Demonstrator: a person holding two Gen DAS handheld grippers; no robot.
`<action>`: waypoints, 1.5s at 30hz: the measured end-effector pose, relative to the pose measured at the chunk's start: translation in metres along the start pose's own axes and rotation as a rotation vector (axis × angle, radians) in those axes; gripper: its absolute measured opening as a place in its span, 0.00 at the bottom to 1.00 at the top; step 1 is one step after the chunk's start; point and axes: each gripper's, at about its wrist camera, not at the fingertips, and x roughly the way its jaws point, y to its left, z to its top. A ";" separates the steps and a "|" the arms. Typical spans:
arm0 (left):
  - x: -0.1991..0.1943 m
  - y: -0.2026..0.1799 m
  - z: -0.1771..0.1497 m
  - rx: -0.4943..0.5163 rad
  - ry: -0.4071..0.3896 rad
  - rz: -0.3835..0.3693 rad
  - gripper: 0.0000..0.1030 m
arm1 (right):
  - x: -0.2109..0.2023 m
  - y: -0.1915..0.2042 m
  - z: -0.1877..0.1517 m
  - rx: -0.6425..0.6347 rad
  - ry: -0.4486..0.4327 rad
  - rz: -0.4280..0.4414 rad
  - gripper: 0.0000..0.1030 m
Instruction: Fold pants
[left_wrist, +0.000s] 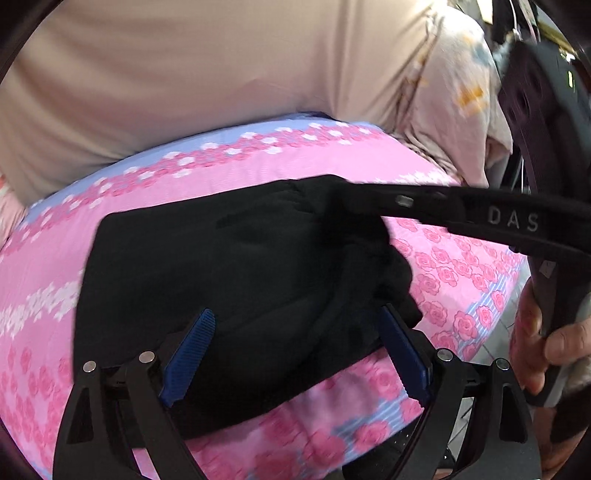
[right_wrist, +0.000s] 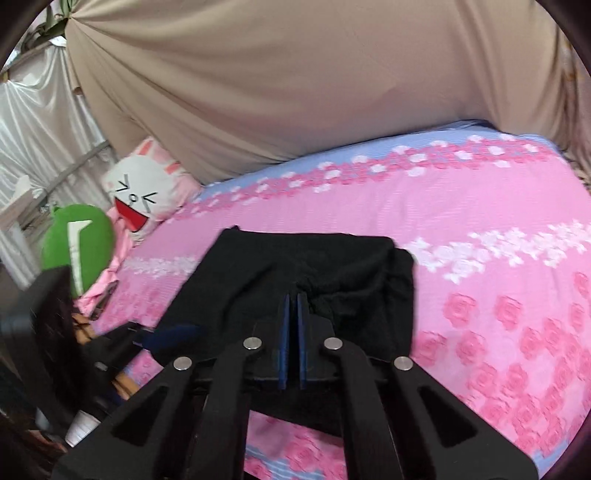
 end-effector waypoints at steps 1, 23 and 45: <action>0.005 -0.004 0.003 0.010 0.002 0.000 0.84 | 0.003 0.002 0.002 -0.002 0.003 0.013 0.03; -0.080 0.059 0.064 -0.163 -0.243 0.028 0.05 | 0.023 -0.019 -0.002 0.007 0.026 -0.124 0.59; -0.064 0.048 0.076 -0.122 -0.231 -0.011 0.05 | 0.009 -0.007 0.021 -0.031 -0.036 0.010 0.06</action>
